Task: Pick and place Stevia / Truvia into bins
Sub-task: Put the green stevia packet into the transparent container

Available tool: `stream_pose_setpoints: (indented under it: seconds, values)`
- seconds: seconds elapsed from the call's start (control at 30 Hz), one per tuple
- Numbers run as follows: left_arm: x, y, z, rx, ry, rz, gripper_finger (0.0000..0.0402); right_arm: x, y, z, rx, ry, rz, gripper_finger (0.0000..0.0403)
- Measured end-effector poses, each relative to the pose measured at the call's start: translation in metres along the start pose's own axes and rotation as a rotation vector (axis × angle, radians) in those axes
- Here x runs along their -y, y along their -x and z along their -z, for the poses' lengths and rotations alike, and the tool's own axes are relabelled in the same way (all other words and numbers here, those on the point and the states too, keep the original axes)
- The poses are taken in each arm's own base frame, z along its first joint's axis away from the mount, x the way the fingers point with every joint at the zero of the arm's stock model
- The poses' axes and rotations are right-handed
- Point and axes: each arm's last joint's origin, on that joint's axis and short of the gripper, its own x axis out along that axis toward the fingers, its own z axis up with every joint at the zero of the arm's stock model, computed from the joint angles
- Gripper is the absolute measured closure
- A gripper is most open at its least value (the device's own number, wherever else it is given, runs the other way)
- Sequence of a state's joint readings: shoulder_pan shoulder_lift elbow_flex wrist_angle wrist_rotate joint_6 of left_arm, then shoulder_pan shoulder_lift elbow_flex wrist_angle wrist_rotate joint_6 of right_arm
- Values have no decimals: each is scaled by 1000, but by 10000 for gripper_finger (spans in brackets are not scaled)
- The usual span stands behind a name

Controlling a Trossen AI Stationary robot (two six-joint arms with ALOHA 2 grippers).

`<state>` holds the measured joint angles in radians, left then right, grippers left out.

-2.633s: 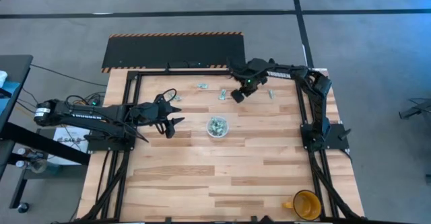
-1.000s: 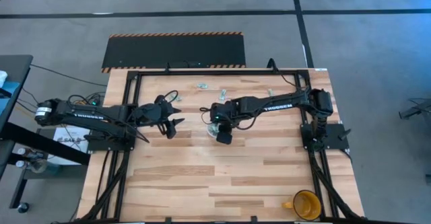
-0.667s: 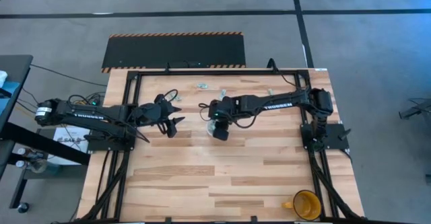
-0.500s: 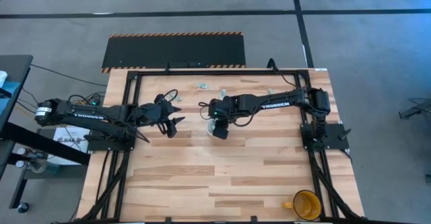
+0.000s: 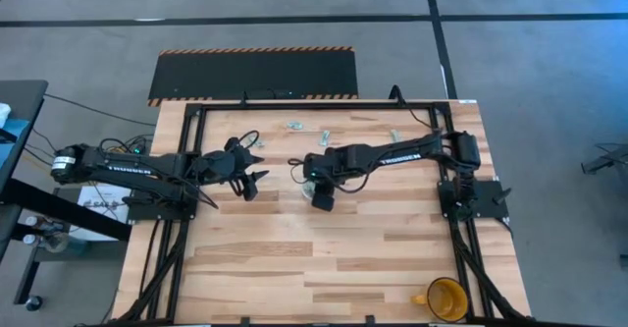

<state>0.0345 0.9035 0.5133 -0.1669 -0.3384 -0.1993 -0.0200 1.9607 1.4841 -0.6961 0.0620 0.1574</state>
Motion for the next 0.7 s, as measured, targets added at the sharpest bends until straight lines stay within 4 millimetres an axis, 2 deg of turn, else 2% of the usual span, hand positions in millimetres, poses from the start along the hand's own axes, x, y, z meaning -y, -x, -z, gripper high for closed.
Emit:
stream_pose_setpoints:
  seconds: [0.2,0.33,0.5,0.7]
  values:
    - [0,0,0,-2,-1,-1,216,11,14,-5,13,4,84,287]
    - [0,0,1,-4,-2,-1,216,34,26,-2,-38,-34,201,287]
    - [0,0,1,-12,-5,-2,216,82,35,13,-180,-224,327,287]
    - [-1,0,3,-26,-10,-5,216,144,39,37,-354,-425,393,287]
